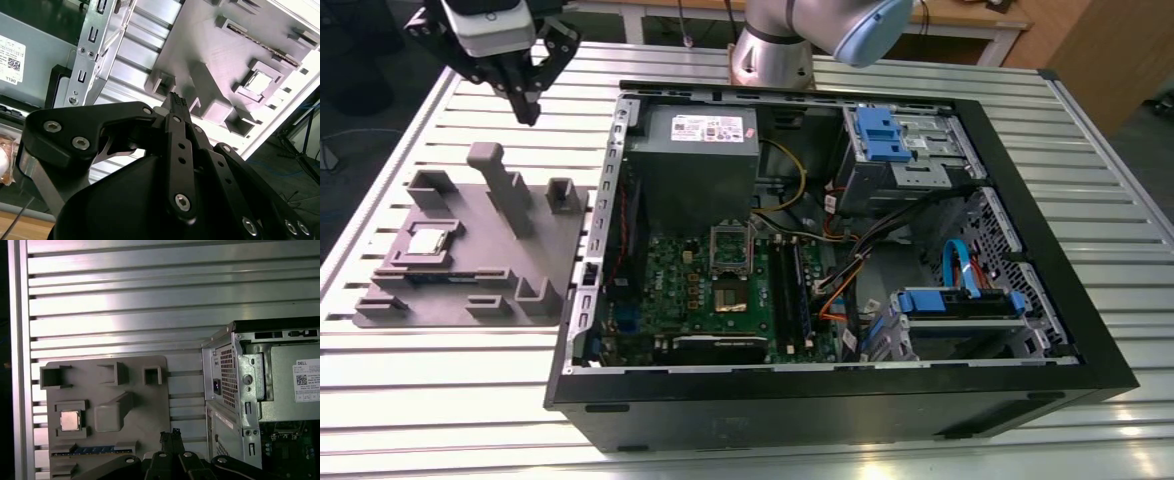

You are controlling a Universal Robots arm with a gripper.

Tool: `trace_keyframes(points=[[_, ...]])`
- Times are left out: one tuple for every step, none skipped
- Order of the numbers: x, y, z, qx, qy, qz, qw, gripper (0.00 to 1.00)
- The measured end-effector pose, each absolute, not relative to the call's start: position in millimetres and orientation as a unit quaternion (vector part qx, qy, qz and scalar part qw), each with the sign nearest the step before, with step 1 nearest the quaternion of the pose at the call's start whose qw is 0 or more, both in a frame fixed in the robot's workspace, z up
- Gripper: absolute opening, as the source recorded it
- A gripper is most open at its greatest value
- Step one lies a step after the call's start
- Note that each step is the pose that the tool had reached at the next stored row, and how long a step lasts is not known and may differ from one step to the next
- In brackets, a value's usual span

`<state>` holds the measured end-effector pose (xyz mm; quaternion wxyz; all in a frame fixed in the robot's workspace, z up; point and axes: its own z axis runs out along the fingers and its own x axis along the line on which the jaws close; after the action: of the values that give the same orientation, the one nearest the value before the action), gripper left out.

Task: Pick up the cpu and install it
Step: 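Reach for the cpu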

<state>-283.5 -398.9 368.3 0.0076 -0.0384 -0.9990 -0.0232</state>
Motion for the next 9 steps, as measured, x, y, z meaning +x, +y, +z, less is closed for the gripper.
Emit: trace_keyframes(points=[[-283.8, -398.9, 368.2, -0.038, -0.999, -0.023, 0.008, 0.10], [-284.0, -398.9, 368.2, -0.038, -0.999, -0.023, 0.008, 0.10], [-284.3, -398.9, 368.2, -0.038, -0.999, -0.023, 0.008, 0.10], [-284.5, -398.9, 368.1, -0.038, -0.999, -0.023, 0.008, 0.10], [-284.7, -399.0, 368.0, -0.038, -0.999, -0.023, 0.008, 0.10], [-285.0, -398.9, 368.0, -0.038, -0.999, -0.023, 0.008, 0.10], [-285.2, -398.9, 367.9, -0.038, -0.999, -0.023, 0.008, 0.10], [-285.4, -398.9, 367.9, -0.038, -0.999, -0.023, 0.008, 0.10], [-285.7, -398.9, 367.8, -0.038, -0.999, -0.023, 0.008, 0.10]])
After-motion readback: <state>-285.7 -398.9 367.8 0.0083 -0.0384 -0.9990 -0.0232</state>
